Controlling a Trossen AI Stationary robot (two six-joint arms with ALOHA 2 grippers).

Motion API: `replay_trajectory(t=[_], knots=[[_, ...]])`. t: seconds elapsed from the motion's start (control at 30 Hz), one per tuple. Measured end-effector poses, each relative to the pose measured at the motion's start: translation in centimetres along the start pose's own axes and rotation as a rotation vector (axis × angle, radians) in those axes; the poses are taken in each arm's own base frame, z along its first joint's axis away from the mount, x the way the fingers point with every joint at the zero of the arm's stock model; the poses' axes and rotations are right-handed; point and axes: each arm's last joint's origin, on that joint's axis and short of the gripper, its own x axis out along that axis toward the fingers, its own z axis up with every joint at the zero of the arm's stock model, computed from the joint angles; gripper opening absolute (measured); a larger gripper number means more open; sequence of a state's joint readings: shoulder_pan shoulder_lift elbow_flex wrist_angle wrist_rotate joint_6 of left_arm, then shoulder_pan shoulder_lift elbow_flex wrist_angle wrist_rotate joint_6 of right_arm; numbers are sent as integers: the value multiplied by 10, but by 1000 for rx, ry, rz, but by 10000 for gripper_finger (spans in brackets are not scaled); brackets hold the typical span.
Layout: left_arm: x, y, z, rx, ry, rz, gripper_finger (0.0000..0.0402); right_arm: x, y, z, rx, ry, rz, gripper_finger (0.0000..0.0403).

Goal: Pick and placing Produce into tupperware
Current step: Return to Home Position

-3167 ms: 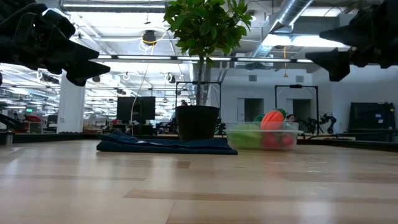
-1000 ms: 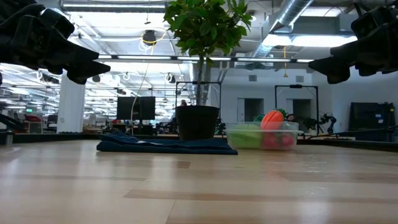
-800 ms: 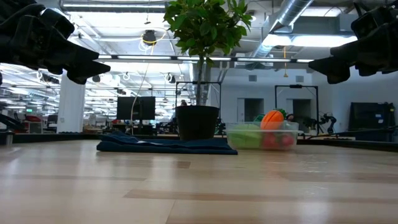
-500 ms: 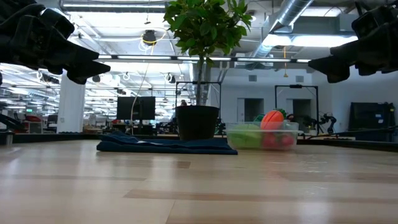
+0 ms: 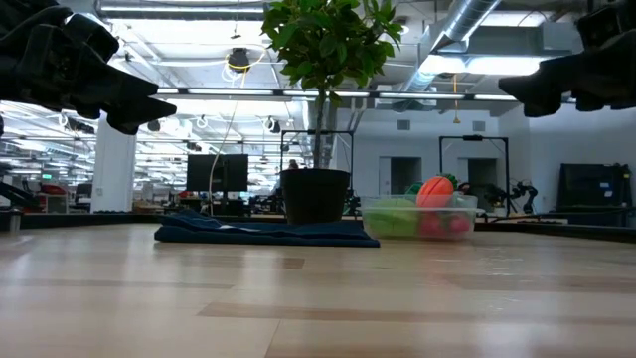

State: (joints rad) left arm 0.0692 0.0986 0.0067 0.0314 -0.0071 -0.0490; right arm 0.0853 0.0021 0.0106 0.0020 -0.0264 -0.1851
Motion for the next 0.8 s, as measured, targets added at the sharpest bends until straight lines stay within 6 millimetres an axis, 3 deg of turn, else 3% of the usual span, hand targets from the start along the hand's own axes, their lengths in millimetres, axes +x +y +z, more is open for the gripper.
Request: replay_trajectory(t=[0.8], knots=[[0, 0, 0, 0, 0, 0, 281, 0, 0, 0, 2, 10, 4, 315]])
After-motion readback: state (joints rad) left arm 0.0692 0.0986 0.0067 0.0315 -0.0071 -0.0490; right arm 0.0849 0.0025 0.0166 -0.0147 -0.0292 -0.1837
